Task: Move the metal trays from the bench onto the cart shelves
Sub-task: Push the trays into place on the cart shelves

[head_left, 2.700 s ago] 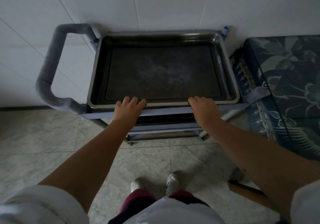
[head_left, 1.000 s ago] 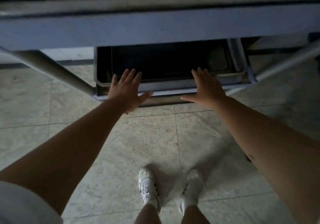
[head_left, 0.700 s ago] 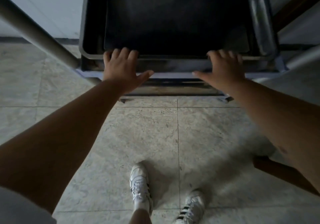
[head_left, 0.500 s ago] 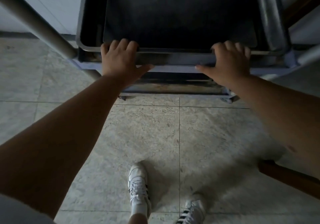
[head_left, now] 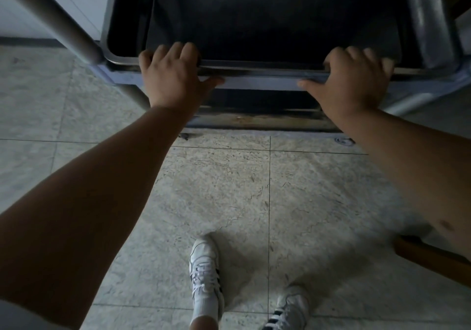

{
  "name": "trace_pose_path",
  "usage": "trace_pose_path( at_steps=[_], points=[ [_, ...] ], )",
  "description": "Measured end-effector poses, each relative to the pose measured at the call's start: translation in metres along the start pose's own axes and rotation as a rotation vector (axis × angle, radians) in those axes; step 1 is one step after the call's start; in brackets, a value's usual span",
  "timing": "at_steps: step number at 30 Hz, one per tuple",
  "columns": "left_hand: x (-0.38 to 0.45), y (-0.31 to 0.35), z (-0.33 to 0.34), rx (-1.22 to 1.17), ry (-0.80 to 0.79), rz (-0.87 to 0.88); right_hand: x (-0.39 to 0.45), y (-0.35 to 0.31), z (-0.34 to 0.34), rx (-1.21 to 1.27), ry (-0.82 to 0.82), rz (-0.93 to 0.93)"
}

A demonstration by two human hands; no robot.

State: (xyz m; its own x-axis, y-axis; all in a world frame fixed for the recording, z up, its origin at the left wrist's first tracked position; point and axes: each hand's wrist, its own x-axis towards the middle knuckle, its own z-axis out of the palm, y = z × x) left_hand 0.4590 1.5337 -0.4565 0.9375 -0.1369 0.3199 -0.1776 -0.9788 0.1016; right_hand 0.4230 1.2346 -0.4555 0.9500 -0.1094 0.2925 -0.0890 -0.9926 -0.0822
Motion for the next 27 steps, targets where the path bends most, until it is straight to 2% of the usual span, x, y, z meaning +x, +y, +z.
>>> trace_pose_path(
  at_steps=[8, 18, 23, 27],
  points=[
    [-0.008, 0.009, 0.000, 0.037, 0.031, -0.079, 0.003, -0.004, -0.004, -0.014, -0.006, 0.043],
    [-0.025, 0.012, 0.007, 0.033, 0.014, -0.072, -0.026, -0.010, -0.004, 0.073, 0.020, 0.076],
    [-0.085, 0.013, 0.022, -0.026, -0.128, -0.019, -0.085, -0.013, 0.009, 0.185, 0.026, 0.114],
    [-0.122, 0.004, 0.046, 0.011, -0.376, 0.011, -0.122, -0.005, 0.033, 0.231, -0.114, 0.088]
  ],
)
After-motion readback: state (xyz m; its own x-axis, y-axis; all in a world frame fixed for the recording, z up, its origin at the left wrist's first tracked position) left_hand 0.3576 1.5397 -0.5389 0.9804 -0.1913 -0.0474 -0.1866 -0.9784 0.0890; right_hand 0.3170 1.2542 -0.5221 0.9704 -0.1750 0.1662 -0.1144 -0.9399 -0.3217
